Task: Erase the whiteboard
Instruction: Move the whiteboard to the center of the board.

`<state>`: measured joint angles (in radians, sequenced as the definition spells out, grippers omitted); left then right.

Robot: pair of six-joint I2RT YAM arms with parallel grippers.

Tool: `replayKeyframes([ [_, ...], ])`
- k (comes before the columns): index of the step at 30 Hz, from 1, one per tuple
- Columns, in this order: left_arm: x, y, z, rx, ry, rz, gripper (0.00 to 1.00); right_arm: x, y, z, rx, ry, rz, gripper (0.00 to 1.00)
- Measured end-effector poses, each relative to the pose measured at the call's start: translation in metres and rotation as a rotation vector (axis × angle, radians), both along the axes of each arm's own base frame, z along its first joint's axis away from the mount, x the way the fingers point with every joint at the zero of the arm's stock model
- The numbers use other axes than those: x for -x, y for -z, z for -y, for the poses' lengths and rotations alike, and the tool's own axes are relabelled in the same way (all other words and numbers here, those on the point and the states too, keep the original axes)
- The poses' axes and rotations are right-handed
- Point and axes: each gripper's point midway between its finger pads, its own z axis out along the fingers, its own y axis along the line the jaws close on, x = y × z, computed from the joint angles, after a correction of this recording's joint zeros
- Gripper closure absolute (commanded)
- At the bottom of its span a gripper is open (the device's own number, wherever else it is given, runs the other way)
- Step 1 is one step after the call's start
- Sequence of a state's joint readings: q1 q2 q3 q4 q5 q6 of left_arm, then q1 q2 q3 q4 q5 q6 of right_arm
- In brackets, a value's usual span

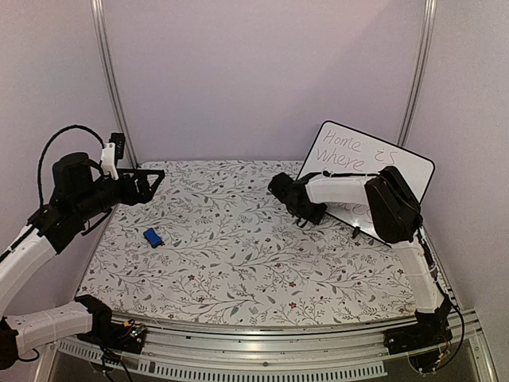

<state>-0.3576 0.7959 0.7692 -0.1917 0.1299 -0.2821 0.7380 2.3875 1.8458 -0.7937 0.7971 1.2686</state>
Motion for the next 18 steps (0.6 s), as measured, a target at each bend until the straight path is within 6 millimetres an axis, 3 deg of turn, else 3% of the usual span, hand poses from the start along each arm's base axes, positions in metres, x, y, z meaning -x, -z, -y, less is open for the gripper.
replayKeyframes([
  [10,0.002,-0.004,-0.002,0.004,-0.003,0.013,0.0,0.013,-0.002,-0.034,-0.01,-0.092,-0.006,1.0],
  [18,0.002,-0.004,-0.002,0.004,-0.005,0.014,0.0,0.03,-0.006,-0.077,-0.031,-0.201,-0.004,1.0],
])
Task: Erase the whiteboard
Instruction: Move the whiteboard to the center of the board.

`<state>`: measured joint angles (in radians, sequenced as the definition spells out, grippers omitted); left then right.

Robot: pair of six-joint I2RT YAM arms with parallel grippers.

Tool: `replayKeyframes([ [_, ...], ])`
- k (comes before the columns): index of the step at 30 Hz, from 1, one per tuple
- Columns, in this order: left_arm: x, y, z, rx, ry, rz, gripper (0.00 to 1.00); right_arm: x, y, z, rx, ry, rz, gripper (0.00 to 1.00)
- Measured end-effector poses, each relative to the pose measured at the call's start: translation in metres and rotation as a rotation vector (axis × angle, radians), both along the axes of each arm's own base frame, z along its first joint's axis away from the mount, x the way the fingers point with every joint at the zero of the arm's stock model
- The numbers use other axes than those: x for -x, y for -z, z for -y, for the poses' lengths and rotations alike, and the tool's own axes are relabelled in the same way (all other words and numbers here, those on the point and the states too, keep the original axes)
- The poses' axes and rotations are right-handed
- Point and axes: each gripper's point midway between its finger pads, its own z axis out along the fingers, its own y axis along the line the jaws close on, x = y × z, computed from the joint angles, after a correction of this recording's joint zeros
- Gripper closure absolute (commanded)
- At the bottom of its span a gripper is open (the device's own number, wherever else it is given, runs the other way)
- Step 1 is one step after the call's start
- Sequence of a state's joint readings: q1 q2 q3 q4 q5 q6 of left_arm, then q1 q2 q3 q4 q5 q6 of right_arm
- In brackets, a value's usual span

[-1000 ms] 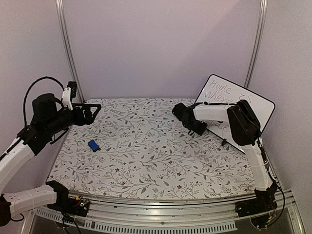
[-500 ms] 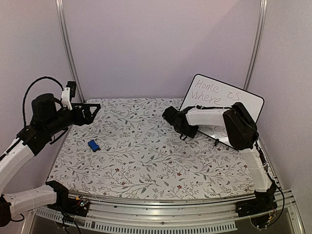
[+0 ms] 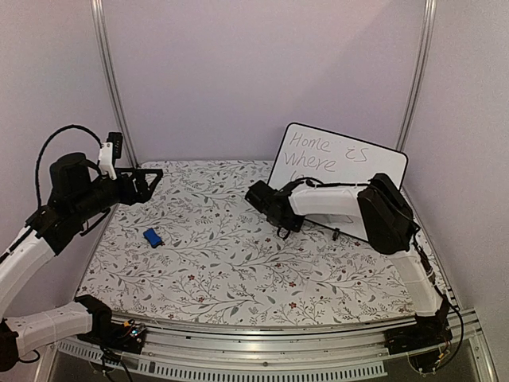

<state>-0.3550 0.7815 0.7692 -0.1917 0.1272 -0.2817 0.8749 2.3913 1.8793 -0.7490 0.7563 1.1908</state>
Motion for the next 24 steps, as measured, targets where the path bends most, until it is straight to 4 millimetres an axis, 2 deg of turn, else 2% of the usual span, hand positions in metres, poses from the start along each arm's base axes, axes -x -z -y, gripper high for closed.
replayKeyframes([
  [4,0.001,-0.001,-0.001,0.002,-0.001,0.005,0.0,0.008,0.0,-0.016,-0.009,-0.045,-0.002,1.0],
  [24,0.002,-0.004,-0.001,0.004,-0.001,0.013,0.0,0.021,-0.002,-0.065,-0.029,-0.175,0.012,1.0],
])
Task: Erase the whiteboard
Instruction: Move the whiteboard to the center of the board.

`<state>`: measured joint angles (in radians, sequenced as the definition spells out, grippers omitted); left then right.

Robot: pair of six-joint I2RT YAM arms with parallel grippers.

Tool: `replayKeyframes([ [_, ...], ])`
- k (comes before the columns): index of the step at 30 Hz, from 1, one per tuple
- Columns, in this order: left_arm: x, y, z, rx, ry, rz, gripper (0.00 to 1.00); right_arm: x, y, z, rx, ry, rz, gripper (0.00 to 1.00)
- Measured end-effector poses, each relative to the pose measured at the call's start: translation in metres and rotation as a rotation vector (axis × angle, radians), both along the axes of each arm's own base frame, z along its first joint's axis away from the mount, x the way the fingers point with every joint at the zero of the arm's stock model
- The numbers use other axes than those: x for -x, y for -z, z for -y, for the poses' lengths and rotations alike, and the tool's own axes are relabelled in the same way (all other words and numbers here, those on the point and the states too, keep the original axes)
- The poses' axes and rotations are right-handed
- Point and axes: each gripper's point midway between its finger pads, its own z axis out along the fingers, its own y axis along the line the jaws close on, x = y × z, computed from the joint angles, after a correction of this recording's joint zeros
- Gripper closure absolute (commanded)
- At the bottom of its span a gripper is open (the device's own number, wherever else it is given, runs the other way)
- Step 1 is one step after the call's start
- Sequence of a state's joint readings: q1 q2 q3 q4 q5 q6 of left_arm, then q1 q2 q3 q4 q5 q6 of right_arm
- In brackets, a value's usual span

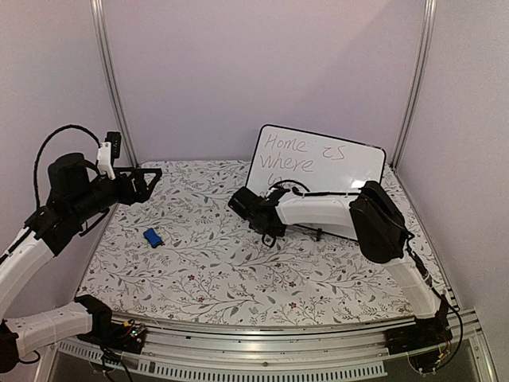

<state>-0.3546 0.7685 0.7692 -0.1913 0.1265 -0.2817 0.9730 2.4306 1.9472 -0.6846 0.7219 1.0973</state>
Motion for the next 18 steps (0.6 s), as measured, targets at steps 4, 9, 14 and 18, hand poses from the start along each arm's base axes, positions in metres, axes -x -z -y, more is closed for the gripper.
replayKeyframes([
  [4,0.0,0.0,0.0,0.0,0.0,0.0,0.0,0.001,0.002,-0.008,-0.002,-0.02,0.006,0.96],
  [9,0.0,0.0,0.0,0.0,0.0,0.0,0.0,0.001,0.003,-0.01,0.004,-0.029,0.007,0.87],
  [14,0.0,0.0,0.0,0.0,0.0,-0.001,0.0,0.0,0.001,-0.013,0.001,-0.041,0.012,0.74],
  [18,0.0,0.001,0.0,0.0,0.0,-0.002,0.0,-0.001,0.001,-0.017,-0.01,-0.052,0.018,0.66],
])
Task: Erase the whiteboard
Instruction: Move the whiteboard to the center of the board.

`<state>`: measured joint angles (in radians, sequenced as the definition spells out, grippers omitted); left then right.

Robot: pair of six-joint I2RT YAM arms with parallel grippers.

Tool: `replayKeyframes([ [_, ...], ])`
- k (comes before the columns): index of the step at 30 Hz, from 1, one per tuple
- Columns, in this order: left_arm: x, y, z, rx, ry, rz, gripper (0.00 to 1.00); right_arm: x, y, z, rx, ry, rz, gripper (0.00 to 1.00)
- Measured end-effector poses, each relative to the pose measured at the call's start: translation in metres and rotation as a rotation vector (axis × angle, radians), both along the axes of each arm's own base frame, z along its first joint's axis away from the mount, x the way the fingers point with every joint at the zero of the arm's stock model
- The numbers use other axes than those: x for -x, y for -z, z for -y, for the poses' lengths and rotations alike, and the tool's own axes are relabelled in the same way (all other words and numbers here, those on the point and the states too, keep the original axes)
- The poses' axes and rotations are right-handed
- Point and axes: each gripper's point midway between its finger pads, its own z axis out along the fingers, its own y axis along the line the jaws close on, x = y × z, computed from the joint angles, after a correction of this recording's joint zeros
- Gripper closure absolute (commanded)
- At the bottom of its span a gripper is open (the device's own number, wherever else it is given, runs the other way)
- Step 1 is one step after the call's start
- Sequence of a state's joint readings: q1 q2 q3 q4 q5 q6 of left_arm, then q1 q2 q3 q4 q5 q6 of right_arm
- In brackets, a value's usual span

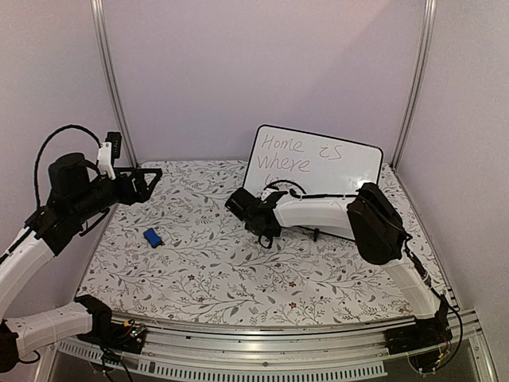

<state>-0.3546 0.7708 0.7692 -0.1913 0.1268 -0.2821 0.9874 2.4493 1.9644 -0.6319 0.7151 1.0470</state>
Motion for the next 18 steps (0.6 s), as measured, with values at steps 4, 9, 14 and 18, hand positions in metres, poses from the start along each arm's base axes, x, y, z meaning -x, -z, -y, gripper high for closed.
replayKeyframes([
  [4,0.0,0.001,0.0,-0.001,0.0,-0.002,0.0,0.0,0.001,-0.003,-0.008,-0.012,0.001,0.57],
  [9,-0.001,0.001,0.0,-0.001,0.0,-0.003,0.0,0.005,0.002,-0.008,-0.013,-0.039,0.001,0.34],
  [14,-0.002,0.003,0.0,-0.003,-0.001,-0.009,0.0,0.019,-0.012,-0.011,-0.01,-0.093,0.019,0.19],
  [18,-0.003,0.004,0.0,-0.003,-0.004,-0.015,0.0,0.028,-0.036,-0.009,-0.012,-0.158,0.049,0.05],
])
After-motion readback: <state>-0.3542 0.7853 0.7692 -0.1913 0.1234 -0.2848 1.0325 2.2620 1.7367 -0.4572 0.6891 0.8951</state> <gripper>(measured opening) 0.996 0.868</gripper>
